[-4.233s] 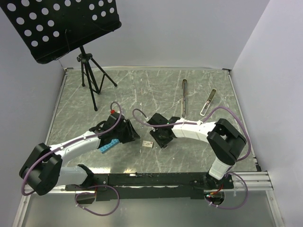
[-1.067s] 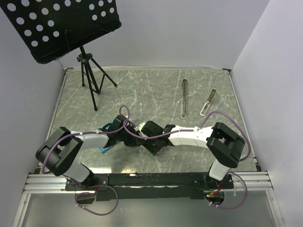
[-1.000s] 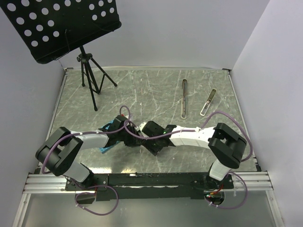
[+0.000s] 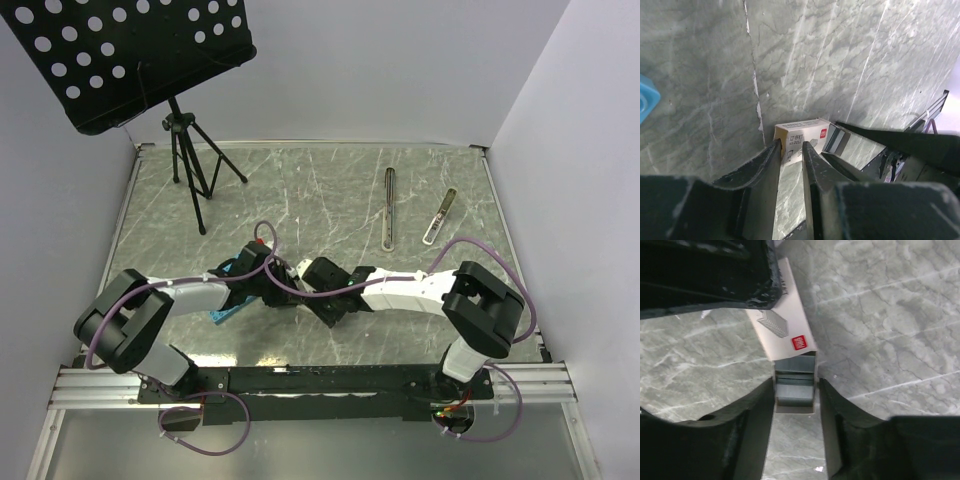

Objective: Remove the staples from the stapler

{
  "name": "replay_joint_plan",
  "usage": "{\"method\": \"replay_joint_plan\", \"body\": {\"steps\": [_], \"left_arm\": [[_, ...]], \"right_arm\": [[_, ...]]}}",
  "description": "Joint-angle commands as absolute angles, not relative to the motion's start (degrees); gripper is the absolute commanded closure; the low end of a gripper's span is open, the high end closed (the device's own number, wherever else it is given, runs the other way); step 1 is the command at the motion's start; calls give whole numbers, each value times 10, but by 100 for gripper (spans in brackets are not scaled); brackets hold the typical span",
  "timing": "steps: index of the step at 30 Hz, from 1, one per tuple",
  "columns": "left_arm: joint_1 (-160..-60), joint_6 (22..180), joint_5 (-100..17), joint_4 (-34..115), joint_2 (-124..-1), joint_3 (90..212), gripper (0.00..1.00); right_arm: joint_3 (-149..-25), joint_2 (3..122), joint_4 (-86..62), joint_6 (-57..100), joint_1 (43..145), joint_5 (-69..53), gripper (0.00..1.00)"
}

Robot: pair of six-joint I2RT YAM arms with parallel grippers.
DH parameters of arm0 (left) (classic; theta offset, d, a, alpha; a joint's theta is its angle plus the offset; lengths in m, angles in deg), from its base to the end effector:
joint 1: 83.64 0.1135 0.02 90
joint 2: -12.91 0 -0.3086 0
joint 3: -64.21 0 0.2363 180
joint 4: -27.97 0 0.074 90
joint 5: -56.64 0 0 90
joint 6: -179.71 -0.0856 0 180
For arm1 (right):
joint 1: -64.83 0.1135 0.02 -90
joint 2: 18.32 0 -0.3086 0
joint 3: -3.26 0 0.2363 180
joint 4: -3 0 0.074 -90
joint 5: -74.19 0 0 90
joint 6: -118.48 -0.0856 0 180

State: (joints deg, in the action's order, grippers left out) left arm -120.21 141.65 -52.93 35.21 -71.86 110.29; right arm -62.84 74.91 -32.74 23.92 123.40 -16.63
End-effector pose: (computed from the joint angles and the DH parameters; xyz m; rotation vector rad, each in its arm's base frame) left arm 0.2109 -0.1922 0.1620 -0.1690 2.6182 -1.0625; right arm 0.1682 0.2728 0.1718 -1.2274 2.4186 0.3260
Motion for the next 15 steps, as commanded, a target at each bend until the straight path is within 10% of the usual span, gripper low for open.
{"method": "replay_joint_plan", "body": {"steps": [1, 15], "left_arm": [[-1204, 1406, -524, 345, -730, 1124, 72], [-1204, 1386, -509, 364, -738, 1139, 73]], "right_arm": [[-625, 755, -298, 245, 1234, -166, 60], [-608, 725, -296, 253, 1234, -162, 69]]}}
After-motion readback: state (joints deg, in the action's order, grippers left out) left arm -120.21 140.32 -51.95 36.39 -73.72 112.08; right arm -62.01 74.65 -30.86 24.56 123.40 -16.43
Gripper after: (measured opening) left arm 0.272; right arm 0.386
